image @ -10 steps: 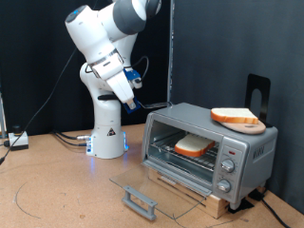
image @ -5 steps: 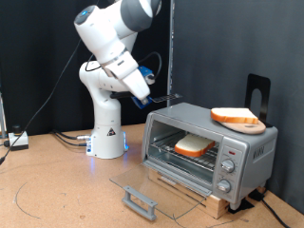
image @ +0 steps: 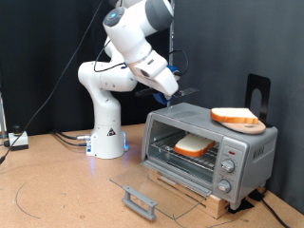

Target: Make a piece of toast with the oven

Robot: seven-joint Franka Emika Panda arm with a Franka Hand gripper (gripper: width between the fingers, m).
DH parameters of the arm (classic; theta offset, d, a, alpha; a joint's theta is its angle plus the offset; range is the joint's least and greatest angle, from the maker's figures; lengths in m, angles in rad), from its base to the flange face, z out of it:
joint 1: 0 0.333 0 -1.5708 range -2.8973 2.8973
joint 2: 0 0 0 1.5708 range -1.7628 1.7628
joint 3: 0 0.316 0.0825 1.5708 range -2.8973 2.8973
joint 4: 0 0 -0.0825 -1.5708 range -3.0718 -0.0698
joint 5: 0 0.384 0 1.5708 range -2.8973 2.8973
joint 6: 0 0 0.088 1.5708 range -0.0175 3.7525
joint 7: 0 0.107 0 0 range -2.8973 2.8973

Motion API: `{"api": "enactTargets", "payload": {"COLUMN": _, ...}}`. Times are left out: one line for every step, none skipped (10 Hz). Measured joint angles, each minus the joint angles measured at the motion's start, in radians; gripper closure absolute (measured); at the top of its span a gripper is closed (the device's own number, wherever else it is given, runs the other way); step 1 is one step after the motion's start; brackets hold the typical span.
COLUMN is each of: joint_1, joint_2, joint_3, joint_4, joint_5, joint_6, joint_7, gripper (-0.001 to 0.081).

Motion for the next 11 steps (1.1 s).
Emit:
{"api": "enactTargets", "payload": {"joint_1": 0.022, "joint_2": -0.016, "joint_3": 0.014, "joint_4": -0.006, "joint_5": 0.028, "joint_6": -0.005, "joint_7": 0.025, "gripper": 0.0410}}
{"api": "enactTargets", "payload": {"joint_1": 0.044, "joint_2": -0.036, "joint_3": 0.028, "joint_4": -0.015, "joint_5": 0.063, "joint_6": -0.006, "joint_7": 0.062, "gripper": 0.0410}}
{"api": "enactTargets", "payload": {"joint_1": 0.065, "joint_2": -0.060, "joint_3": 0.045, "joint_4": -0.023, "joint_5": 0.090, "joint_6": -0.006, "joint_7": 0.102, "gripper": 0.0410}}
{"api": "enactTargets", "payload": {"joint_1": 0.086, "joint_2": -0.086, "joint_3": 0.062, "joint_4": -0.031, "joint_5": 0.107, "joint_6": -0.006, "joint_7": 0.133, "gripper": 0.0410}}
{"api": "enactTargets", "payload": {"joint_1": 0.112, "joint_2": -0.112, "joint_3": 0.076, "joint_4": -0.040, "joint_5": 0.117, "joint_6": -0.010, "joint_7": 0.151, "gripper": 0.0410}}
{"api": "enactTargets", "payload": {"joint_1": 0.139, "joint_2": -0.139, "joint_3": 0.084, "joint_4": -0.052, "joint_5": 0.124, "joint_6": -0.023, "joint_7": 0.166, "gripper": 0.0410}}
{"api": "enactTargets", "payload": {"joint_1": 0.165, "joint_2": -0.168, "joint_3": 0.093, "joint_4": -0.068, "joint_5": 0.132, "joint_6": -0.024, "joint_7": 0.184, "gripper": 0.0410}}
{"api": "enactTargets", "payload": {"joint_1": 0.182, "joint_2": -0.196, "joint_3": 0.112, "joint_4": -0.086, "joint_5": 0.138, "joint_6": -0.022, "joint_7": 0.211, "gripper": 0.0410}}
{"api": "enactTargets", "payload": {"joint_1": 0.190, "joint_2": -0.214, "joint_3": 0.137, "joint_4": -0.103, "joint_5": 0.144, "joint_6": -0.022, "joint_7": 0.234, "gripper": 0.0410}}
{"api": "enactTargets", "payload": {"joint_1": 0.192, "joint_2": -0.221, "joint_3": 0.162, "joint_4": -0.119, "joint_5": 0.156, "joint_6": -0.017, "joint_7": 0.251, "gripper": 0.0410}}
{"api": "enactTargets", "payload": {"joint_1": 0.192, "joint_2": -0.225, "joint_3": 0.186, "joint_4": -0.135, "joint_5": 0.175, "joint_6": -0.004, "joint_7": 0.255, "gripper": 0.0410}}
